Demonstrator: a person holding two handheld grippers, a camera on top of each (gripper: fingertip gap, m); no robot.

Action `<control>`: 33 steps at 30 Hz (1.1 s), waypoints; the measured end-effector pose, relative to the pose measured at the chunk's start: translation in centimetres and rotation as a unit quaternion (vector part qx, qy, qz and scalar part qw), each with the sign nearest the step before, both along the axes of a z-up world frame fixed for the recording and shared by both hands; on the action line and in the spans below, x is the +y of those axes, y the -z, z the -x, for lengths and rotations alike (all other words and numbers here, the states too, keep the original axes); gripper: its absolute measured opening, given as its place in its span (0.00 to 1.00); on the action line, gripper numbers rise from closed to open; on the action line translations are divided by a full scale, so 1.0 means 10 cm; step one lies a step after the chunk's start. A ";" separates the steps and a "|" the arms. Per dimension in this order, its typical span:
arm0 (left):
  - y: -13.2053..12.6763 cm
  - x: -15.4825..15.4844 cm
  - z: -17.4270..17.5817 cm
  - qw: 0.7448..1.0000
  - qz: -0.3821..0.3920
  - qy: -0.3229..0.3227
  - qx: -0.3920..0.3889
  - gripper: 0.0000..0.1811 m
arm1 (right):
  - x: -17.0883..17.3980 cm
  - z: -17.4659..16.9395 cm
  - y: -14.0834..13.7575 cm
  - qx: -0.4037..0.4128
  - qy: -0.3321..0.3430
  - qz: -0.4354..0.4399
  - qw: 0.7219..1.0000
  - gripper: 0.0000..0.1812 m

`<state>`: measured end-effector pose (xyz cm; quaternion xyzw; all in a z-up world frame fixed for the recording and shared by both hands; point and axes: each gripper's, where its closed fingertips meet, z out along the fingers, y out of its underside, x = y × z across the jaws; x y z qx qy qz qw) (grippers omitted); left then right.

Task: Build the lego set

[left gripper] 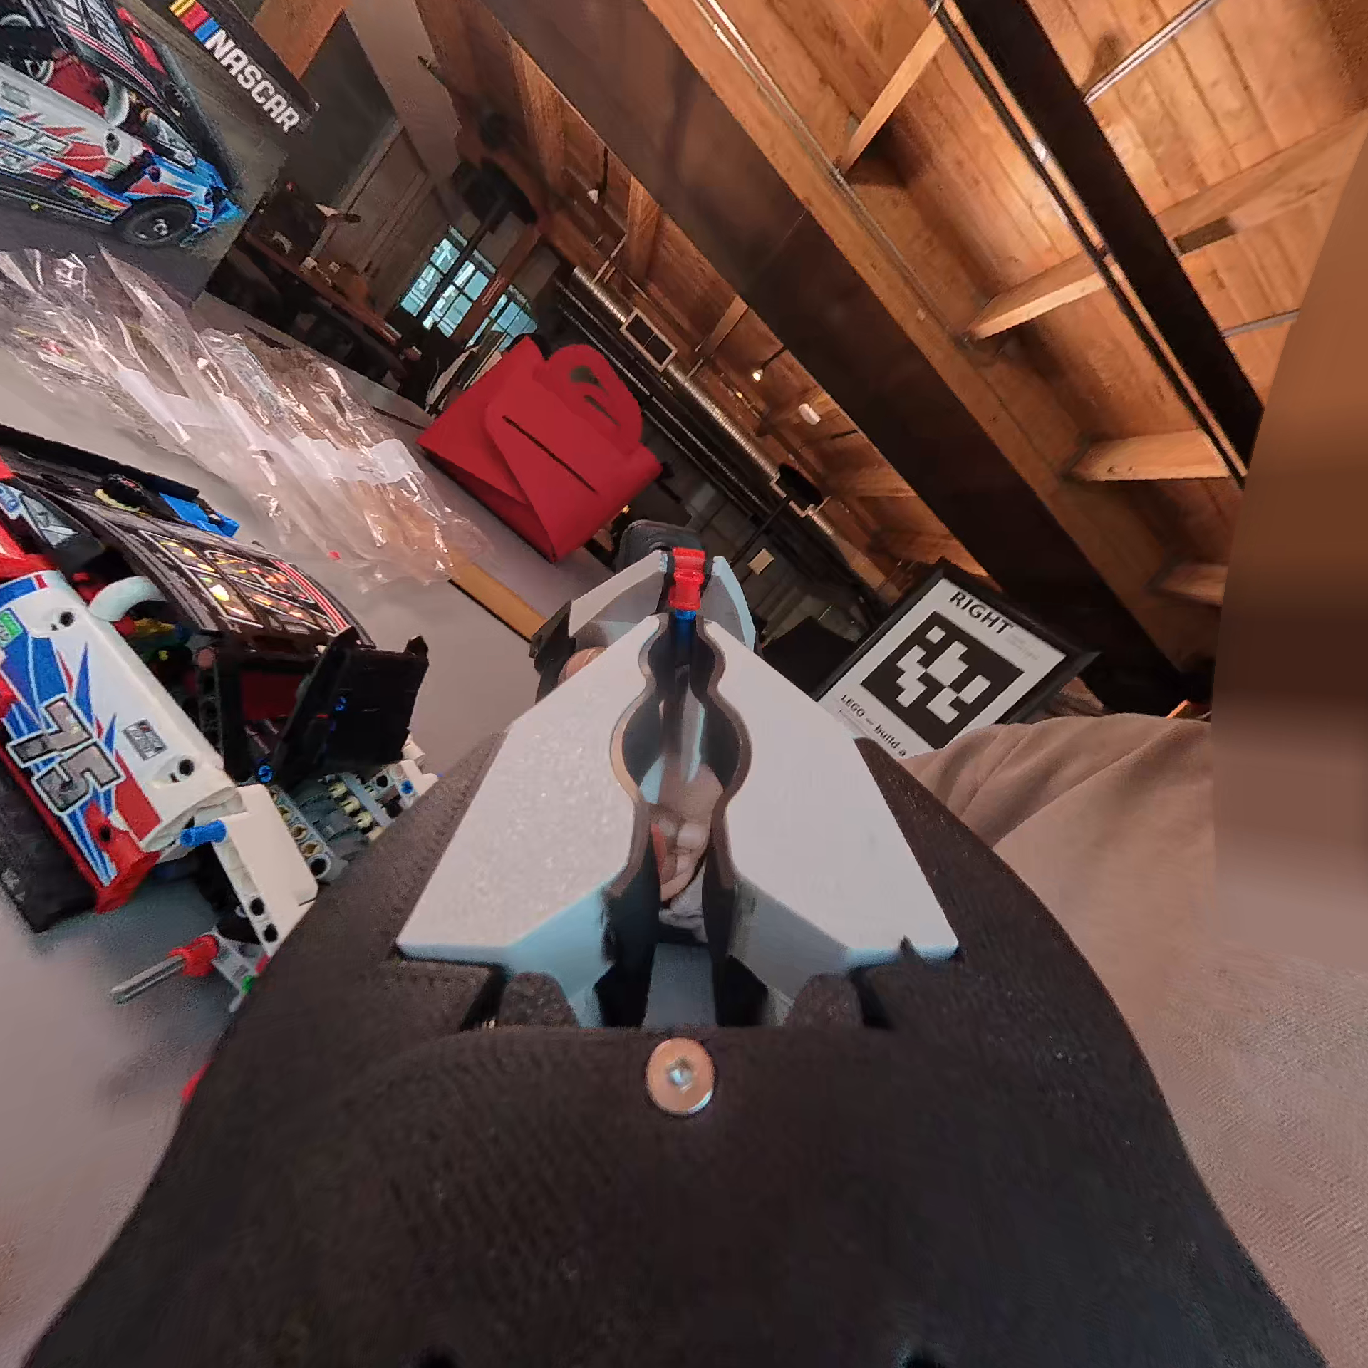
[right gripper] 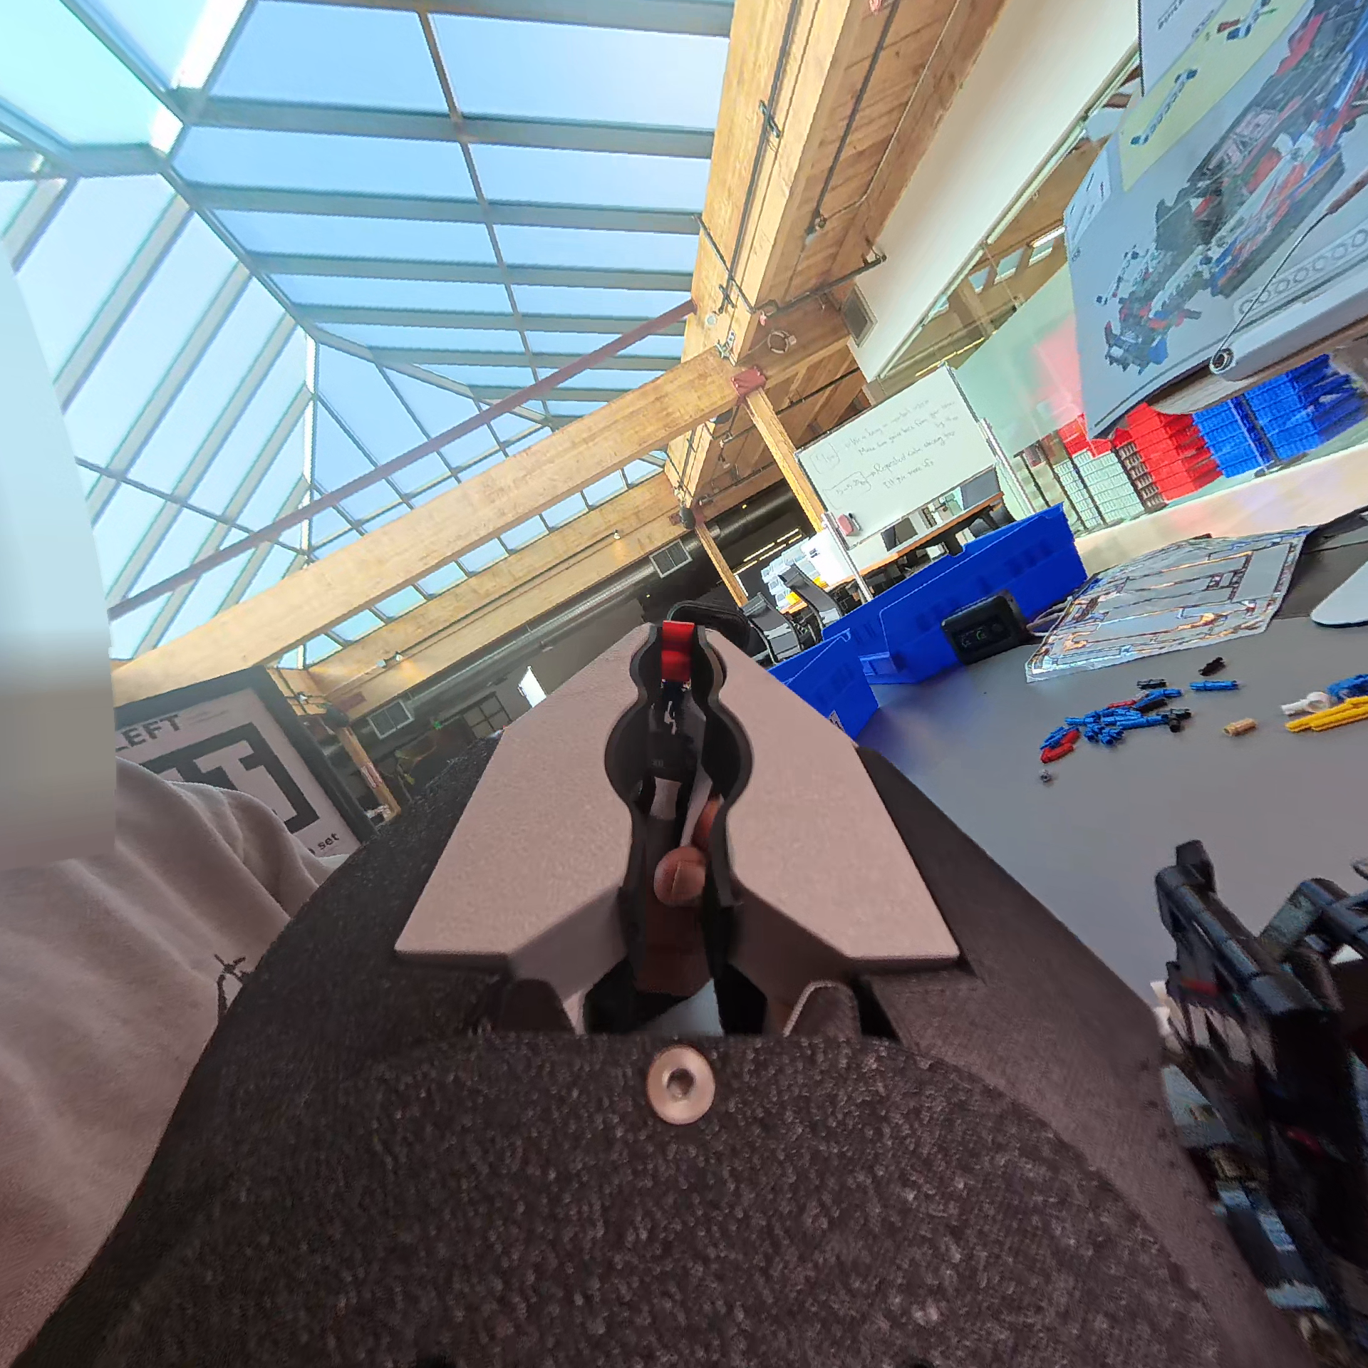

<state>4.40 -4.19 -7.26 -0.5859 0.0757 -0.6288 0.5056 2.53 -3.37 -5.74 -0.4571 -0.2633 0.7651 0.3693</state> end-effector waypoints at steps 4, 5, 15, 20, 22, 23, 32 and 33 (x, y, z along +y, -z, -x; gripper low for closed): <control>0.03 -0.03 -0.05 1.000 0.007 0.006 -0.009 0.00 | 0.10 0.00 -0.10 0.028 0.039 0.015 0.999 0.02; 0.23 -0.12 -0.23 0.998 0.013 0.035 0.044 0.02 | 0.25 -0.09 -0.24 0.063 0.057 0.041 0.996 0.03; 0.36 0.11 0.58 0.943 -0.059 -0.137 0.299 0.01 | 1.27 -0.68 0.45 -0.339 0.212 -0.140 0.906 0.03; 0.65 0.17 0.76 0.933 -0.021 -0.145 0.329 0.01 | 1.42 -0.99 1.32 -0.481 0.175 -0.063 0.857 0.02; 0.69 0.17 0.76 0.932 -0.014 -0.139 0.333 0.01 | 1.46 -1.10 1.59 -0.545 0.172 -0.071 0.818 0.04; 0.72 0.17 0.76 0.932 -0.011 -0.135 0.336 0.01 | 1.47 -1.15 1.68 -0.573 0.169 -0.080 0.798 0.04; 0.89 0.04 0.56 0.900 -0.065 -0.085 0.424 0.01 | 1.53 -1.34 1.66 -0.644 0.197 -0.204 0.710 0.18; 0.90 0.03 0.54 0.894 -0.075 -0.083 0.434 0.01 | 1.54 -1.30 1.48 -0.616 0.216 -0.218 0.726 0.18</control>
